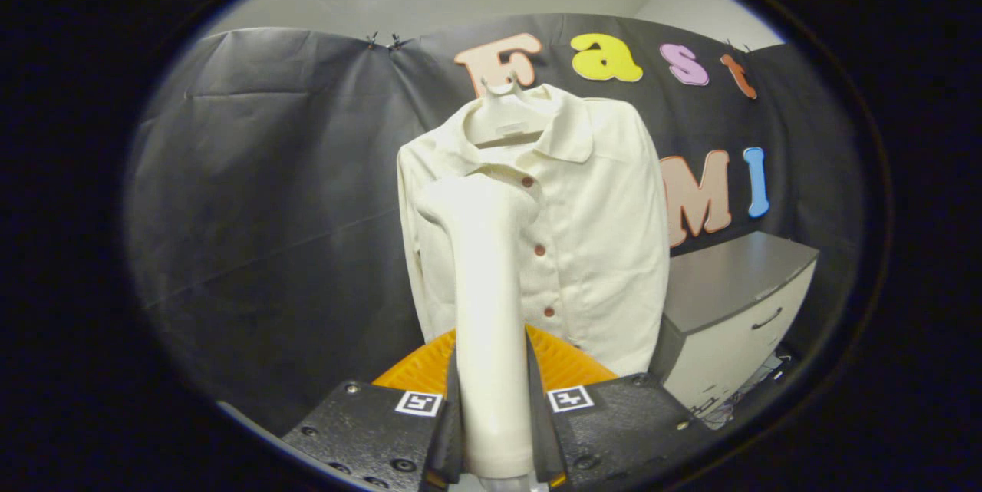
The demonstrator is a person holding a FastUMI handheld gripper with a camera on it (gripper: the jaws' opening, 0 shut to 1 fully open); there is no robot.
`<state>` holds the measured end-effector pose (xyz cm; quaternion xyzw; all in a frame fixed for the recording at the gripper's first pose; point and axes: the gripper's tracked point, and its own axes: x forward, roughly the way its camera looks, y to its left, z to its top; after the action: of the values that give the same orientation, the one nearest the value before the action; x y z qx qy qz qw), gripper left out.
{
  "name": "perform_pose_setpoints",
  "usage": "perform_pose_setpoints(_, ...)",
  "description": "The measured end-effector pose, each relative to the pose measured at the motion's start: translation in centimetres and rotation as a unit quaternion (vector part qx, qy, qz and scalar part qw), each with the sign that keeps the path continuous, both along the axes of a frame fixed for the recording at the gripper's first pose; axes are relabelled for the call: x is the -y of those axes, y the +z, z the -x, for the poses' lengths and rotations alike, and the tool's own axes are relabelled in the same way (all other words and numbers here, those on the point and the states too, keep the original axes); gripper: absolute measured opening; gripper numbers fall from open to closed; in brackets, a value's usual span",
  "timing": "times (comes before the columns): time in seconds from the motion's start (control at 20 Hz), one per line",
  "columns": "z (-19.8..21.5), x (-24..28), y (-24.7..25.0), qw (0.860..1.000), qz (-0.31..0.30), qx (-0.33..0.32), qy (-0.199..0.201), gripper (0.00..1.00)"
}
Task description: Iron the clothes twice with a garment steamer, once on the left side and once on the right side.
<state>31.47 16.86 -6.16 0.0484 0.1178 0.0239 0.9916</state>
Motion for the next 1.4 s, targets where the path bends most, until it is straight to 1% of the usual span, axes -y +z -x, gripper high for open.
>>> perform_pose_setpoints(0.15, -3.2, -1.0, -0.8, 0.999, 0.041, 0.027, 0.002, 0.36)
perform_pose_setpoints(0.25, -5.1, -1.3, -2.0, 0.997, 0.063, 0.033, 0.003, 0.36)
perform_pose_setpoints(0.35, -6.9, -1.3, -3.6, 0.997, 0.068, 0.027, -0.004, 0.36)
perform_pose_setpoints(0.4, -7.8, -1.4, -3.8, 0.997, 0.065, 0.040, -0.007, 0.36)
perform_pose_setpoints(0.6, -10.2, -1.6, -9.5, 0.998, 0.053, -0.014, -0.003, 0.36)
perform_pose_setpoints(0.75, -11.8, -1.4, -12.1, 0.998, 0.047, -0.035, -0.008, 0.36)
perform_pose_setpoints(1.05, -12.4, -1.3, -17.2, 0.996, 0.034, -0.075, -0.015, 0.36)
perform_pose_setpoints(1.4, -10.6, -1.0, -24.0, 0.989, 0.024, -0.142, -0.020, 0.36)
